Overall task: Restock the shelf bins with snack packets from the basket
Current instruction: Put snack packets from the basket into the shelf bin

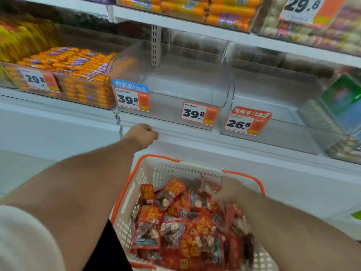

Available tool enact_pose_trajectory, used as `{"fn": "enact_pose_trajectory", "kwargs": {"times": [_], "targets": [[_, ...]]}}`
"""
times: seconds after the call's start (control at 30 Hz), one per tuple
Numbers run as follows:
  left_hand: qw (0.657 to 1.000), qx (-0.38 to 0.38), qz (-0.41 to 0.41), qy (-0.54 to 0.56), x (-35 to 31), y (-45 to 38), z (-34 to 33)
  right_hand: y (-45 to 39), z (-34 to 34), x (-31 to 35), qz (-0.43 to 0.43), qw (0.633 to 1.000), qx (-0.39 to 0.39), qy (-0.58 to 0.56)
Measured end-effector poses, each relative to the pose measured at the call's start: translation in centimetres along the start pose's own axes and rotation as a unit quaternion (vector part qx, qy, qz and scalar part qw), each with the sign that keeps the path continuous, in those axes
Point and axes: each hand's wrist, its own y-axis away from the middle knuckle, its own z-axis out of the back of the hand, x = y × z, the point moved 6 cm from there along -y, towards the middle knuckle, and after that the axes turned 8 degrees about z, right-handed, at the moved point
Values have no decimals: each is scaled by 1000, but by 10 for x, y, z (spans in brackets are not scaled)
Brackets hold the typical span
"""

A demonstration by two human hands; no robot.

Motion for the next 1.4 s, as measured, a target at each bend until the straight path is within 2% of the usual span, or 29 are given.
{"fn": "enact_pose_trajectory", "kwargs": {"times": [0.1,0.17,0.27,0.4,0.5,0.57,0.63,0.67,0.73,0.83,0.9,0.97,1.07,1.17,1.23,1.3,1.4], "targets": [[987,90,-58,-119,-22,26,-25,11,23,3,2,993,-63,-95],[977,132,-93,-138,-39,42,-39,15,40,5,6,974,-96,-206],[961,202,-131,-133,-62,75,-61,40,56,16,3,930,-115,-349],[951,271,-140,-58,-76,110,-74,59,63,33,9,872,-106,-478],[946,274,-168,-47,-80,124,-67,63,65,44,4,806,-84,-586],[952,240,-188,-24,-82,122,-58,66,68,52,1,746,-75,-662],[962,178,-199,54,-87,116,-42,73,71,58,3,692,-70,-719],[962,157,-195,111,-90,113,-35,77,72,60,6,679,-64,-731],[944,158,-180,227,-94,108,-24,85,73,63,8,694,-29,-719],[936,142,-165,277,-102,98,-7,96,76,61,18,773,20,-634],[940,131,-162,271,-112,93,4,98,84,51,23,833,-20,-552],[940,128,-171,267,-125,91,14,96,97,42,30,849,-92,-519],[933,137,-208,259,-144,92,22,99,115,41,51,816,-166,-551],[929,90,-248,259,-154,95,29,106,124,39,35,792,-217,-570],[921,34,-302,242,-160,104,34,108,115,46,24,762,-145,-631],[903,13,-383,194,-164,121,29,110,106,62,39,726,-58,-684],[853,15,-506,125,-165,150,18,109,112,79,101,690,-35,-716]]}}
